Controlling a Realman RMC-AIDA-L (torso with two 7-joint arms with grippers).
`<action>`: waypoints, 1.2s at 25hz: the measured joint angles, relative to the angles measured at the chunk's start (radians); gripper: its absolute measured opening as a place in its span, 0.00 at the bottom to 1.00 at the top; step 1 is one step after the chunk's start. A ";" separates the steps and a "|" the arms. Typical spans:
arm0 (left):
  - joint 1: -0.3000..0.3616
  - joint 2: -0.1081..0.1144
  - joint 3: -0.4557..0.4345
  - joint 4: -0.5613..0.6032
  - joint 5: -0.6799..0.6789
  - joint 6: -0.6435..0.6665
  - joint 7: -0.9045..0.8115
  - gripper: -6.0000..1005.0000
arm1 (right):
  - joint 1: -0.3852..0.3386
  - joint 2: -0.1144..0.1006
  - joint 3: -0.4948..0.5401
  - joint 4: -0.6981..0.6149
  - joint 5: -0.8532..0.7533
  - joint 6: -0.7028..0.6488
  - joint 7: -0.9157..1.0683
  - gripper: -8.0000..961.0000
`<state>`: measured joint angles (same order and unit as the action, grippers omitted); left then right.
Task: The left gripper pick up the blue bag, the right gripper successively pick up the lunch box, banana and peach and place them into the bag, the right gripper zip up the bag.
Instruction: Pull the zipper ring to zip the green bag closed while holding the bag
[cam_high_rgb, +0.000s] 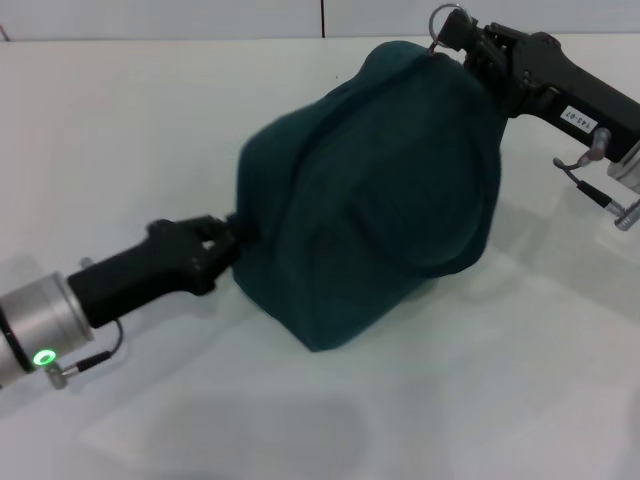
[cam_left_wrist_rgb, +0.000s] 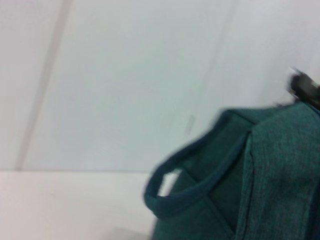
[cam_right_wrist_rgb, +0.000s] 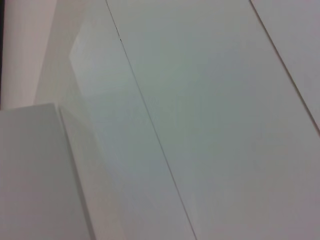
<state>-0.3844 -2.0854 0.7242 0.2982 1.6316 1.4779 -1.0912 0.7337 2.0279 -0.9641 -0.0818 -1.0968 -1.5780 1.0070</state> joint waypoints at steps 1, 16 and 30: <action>0.008 -0.001 -0.032 0.001 0.000 0.001 0.010 0.07 | 0.000 0.000 0.000 0.000 0.000 -0.002 0.002 0.05; 0.009 -0.002 0.027 0.348 -0.028 0.092 -0.195 0.52 | -0.012 0.000 0.004 0.002 0.027 -0.003 0.023 0.05; -0.144 0.003 0.416 1.301 0.372 0.082 -1.219 0.86 | -0.009 0.000 0.004 0.027 0.053 0.003 0.024 0.06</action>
<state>-0.5280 -2.0822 1.1400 1.5990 2.0038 1.5595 -2.3101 0.7242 2.0279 -0.9603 -0.0551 -1.0438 -1.5751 1.0309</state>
